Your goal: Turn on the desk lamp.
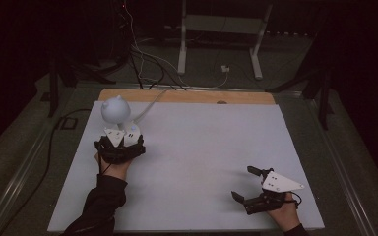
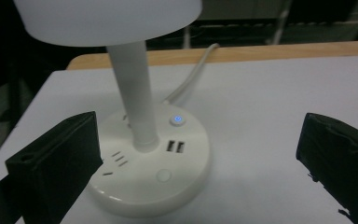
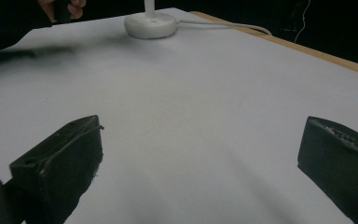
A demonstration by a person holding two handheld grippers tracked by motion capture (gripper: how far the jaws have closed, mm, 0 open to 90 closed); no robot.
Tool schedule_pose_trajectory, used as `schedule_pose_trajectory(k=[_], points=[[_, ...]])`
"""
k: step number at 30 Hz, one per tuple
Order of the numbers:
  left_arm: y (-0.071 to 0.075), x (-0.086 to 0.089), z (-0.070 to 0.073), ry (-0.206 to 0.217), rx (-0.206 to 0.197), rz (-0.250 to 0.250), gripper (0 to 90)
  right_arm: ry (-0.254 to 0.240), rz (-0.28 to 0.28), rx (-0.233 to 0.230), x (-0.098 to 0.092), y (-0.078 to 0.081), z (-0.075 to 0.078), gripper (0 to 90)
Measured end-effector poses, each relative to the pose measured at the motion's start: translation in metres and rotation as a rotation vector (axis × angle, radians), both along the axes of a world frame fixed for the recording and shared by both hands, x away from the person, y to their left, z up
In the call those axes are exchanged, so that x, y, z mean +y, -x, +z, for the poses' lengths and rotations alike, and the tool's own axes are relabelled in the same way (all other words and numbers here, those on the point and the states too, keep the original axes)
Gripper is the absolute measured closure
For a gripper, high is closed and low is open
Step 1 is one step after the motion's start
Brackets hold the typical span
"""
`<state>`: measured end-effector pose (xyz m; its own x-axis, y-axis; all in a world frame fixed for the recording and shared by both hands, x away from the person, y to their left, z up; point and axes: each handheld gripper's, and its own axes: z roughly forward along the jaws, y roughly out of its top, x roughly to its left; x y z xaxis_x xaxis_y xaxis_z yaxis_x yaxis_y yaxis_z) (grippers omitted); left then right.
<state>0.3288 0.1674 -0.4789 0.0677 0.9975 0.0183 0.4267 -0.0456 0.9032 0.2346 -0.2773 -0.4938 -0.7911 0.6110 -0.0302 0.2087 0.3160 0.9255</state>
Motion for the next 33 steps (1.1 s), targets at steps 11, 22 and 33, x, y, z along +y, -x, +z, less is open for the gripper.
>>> schedule_pose_trajectory(k=[11,22,33], points=[[-0.009,-0.007,-0.008,0.004,0.065,0.032,4.7,-0.005,0.001,0.003,0.0,0.0,0.0,0.0],[-0.013,0.0,-0.016,0.041,0.107,0.07,29.6,-0.003,0.002,0.005,0.0,0.0,0.0,0.0],[-0.013,0.002,-0.018,0.041,0.112,0.094,55.8,0.0,-0.001,0.009,0.0,0.0,-0.001,0.0]])
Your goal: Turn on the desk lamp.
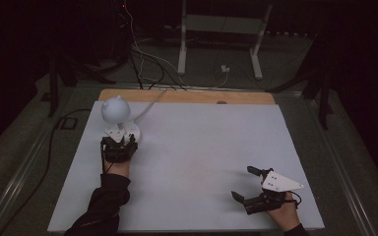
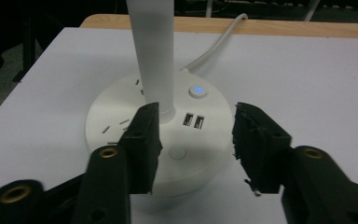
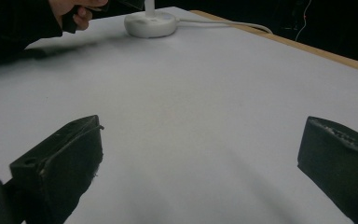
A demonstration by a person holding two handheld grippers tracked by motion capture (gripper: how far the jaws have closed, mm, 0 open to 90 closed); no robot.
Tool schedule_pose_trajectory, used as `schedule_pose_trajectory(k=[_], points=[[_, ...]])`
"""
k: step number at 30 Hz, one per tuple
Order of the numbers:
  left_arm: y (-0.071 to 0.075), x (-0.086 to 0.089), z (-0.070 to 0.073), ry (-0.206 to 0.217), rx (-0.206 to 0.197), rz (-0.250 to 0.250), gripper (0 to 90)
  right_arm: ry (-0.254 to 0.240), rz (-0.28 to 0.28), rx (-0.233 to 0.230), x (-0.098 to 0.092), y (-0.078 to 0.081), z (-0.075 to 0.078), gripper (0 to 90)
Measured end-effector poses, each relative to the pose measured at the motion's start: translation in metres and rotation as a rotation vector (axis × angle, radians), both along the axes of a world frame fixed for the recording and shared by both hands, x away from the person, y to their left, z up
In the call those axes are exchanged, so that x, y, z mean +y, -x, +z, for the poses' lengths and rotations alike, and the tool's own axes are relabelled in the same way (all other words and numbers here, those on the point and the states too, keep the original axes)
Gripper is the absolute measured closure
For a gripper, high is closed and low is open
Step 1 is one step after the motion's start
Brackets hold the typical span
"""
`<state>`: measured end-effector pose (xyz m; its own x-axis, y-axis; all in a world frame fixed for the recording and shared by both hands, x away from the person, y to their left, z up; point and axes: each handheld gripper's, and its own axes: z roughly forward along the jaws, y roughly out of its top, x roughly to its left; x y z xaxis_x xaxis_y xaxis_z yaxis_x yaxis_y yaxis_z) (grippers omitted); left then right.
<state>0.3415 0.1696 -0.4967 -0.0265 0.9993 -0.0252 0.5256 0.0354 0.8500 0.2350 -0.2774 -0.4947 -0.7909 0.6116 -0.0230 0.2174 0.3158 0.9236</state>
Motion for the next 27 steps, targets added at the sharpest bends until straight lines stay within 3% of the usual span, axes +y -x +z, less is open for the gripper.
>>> schedule_pose_trajectory(k=[15,17,21,27], points=[[-0.002,0.005,-0.002,0.026,0.013,-0.03,88.5,0.004,0.002,0.001,0.0,-0.001,0.0,0.0],[-0.002,0.007,-0.003,0.023,0.016,-0.037,90.0,0.005,0.003,0.002,0.0,0.0,-0.001,0.0],[-0.002,0.009,-0.007,-0.022,0.02,-0.066,90.0,0.007,0.004,0.003,0.001,-0.001,-0.001,0.0],[-0.004,0.014,-0.01,-0.003,0.01,-0.124,90.0,0.009,0.005,0.002,0.001,-0.001,-0.001,0.0]])
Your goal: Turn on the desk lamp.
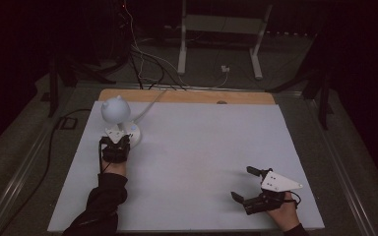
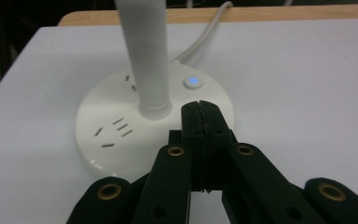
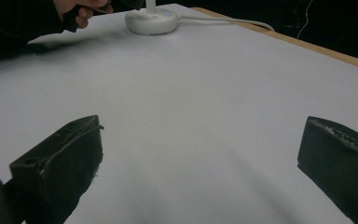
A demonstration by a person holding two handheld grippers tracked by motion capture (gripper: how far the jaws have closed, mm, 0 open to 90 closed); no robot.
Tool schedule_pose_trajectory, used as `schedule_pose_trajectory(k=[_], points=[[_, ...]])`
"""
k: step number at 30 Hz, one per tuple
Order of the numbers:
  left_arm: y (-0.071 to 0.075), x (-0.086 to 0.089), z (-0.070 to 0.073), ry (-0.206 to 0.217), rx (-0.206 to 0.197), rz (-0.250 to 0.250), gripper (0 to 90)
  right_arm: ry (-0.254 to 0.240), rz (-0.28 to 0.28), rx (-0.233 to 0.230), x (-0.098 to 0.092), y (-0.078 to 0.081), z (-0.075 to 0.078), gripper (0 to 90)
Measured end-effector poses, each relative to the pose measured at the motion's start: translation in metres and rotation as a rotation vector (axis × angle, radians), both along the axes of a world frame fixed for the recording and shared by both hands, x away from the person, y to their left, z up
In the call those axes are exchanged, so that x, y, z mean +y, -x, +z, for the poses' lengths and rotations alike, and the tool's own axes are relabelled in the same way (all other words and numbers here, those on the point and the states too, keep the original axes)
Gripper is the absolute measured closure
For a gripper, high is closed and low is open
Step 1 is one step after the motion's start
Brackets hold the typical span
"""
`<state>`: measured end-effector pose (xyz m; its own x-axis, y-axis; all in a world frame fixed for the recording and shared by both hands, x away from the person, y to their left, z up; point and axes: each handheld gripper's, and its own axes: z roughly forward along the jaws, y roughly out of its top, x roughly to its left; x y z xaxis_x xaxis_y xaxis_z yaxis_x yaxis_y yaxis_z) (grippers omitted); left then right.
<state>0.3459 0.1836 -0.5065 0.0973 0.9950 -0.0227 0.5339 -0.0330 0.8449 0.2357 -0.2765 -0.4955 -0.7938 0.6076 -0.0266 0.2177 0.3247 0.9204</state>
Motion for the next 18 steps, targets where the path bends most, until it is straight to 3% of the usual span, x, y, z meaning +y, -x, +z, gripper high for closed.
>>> schedule_pose_trajectory(k=[6,18], points=[[-0.0022,0.007,-0.0036,0.014,-0.004,-0.027,90.0,0.001,0.001,0.003,-0.0001,-0.0002,-0.0003,0.0],[-0.0036,0.0072,-0.0066,-0.005,0.008,-0.016,90.0,0.004,0.002,0.003,0.0003,-0.0001,-0.0005,0.0]])
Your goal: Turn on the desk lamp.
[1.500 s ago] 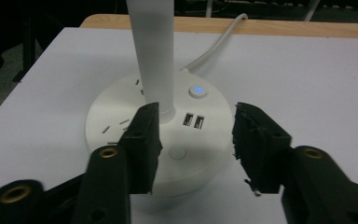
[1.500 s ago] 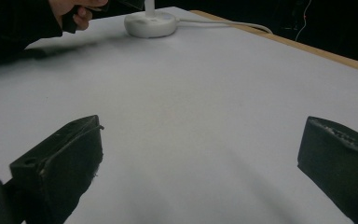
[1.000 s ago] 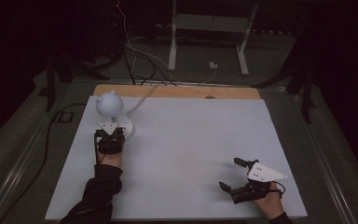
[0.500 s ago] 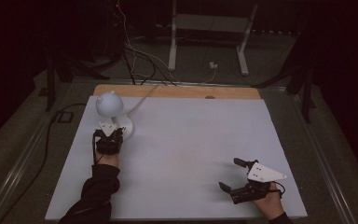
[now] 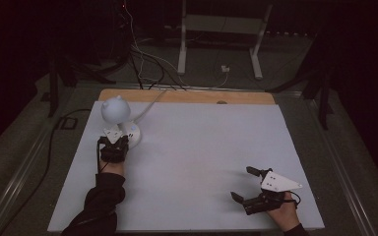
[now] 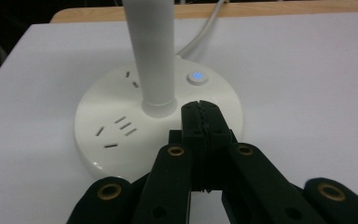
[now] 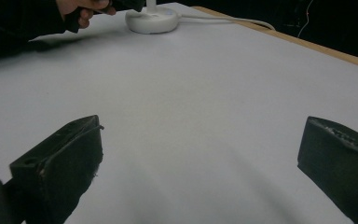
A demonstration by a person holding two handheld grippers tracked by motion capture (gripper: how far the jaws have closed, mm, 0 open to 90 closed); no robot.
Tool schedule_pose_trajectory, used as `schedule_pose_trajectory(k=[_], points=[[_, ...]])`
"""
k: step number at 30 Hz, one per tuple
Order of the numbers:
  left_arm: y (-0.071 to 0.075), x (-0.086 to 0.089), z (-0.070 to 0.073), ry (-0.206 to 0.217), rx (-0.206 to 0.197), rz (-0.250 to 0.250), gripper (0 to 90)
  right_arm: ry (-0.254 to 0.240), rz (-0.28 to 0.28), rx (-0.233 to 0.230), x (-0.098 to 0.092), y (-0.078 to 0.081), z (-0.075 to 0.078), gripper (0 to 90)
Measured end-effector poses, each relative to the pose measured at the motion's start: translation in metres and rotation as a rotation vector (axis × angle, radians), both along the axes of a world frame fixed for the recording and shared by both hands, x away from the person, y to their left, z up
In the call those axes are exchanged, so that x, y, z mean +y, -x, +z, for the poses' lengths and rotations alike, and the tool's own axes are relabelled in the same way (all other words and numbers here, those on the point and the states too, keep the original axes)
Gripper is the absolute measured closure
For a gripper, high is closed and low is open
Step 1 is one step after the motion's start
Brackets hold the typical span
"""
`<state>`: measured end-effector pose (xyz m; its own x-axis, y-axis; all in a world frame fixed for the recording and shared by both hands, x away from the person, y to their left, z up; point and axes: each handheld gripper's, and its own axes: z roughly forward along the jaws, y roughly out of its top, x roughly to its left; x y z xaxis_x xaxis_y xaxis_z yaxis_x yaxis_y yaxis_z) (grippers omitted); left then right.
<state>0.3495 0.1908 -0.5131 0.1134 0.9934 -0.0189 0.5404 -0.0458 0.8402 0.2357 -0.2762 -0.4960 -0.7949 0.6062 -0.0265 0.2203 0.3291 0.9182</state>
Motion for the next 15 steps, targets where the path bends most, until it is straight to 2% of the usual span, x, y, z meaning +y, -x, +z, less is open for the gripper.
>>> schedule_pose_trajectory(k=[10,15], points=[[-0.0023,0.0011,-0.0029,-0.013,0.01,0.009,90.0,0.003,0.001,0.0,0.0003,0.0003,0.0001,0.0],[-0.0031,-0.0007,-0.0051,-0.034,0.016,0.002,90.0,0.003,0.002,0.0,0.0004,0.0005,0.0,0.0]])
